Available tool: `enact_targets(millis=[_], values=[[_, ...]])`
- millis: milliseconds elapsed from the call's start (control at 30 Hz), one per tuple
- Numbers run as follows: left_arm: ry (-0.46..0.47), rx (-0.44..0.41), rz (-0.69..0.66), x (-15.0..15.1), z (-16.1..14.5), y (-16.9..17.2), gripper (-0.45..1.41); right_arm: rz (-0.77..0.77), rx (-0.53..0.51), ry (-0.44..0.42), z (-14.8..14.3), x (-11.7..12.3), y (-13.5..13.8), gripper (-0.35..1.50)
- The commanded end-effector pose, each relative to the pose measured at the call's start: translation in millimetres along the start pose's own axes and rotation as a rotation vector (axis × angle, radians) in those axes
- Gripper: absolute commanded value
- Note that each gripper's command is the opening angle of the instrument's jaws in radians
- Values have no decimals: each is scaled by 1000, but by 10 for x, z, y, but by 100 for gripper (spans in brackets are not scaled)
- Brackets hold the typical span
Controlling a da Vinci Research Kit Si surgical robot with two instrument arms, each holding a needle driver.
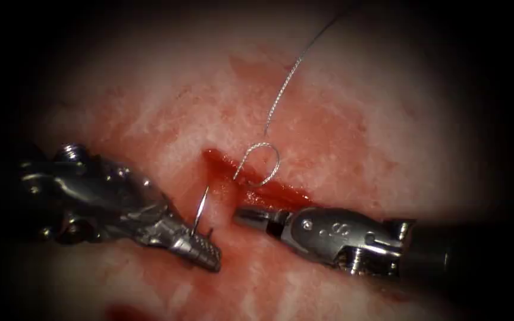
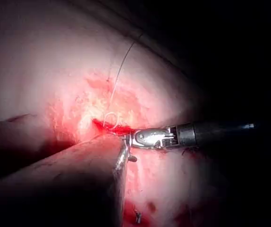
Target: Wound Closure
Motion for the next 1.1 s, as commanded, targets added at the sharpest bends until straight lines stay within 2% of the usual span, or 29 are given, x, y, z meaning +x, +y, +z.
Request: enact_targets(millis=[33,400,567,667,833,900,1033,1067,1100], values=[[-2,-9,-6,-1,3,2,-35,0,2,0,7,-2,-4,-15],[-7,-29,-27,-3,-7,31,-35,0,2,0,7,-2,-4,-15],[-12,-31,82,-2,-12,46,-35,0,2,0,7,-2,-2,-15],[-11,-32,173,3,-17,58,-35,1,-1,0,6,-2,-2,-15],[-2,-1,437,7,-20,66,-35,1,0,0,5,-2,0,-15],[9,38,553,6,-20,65,-35,1,1,0,4,-2,0,-15],[18,95,672,8,-22,64,-35,1,1,0,4,-2,0,-15],[18,113,753,12,-24,64,-35,1,1,0,4,-2,0,-15],[19,122,778,14,-25,64,-35,1,1,0,3,-2,0,-15]])
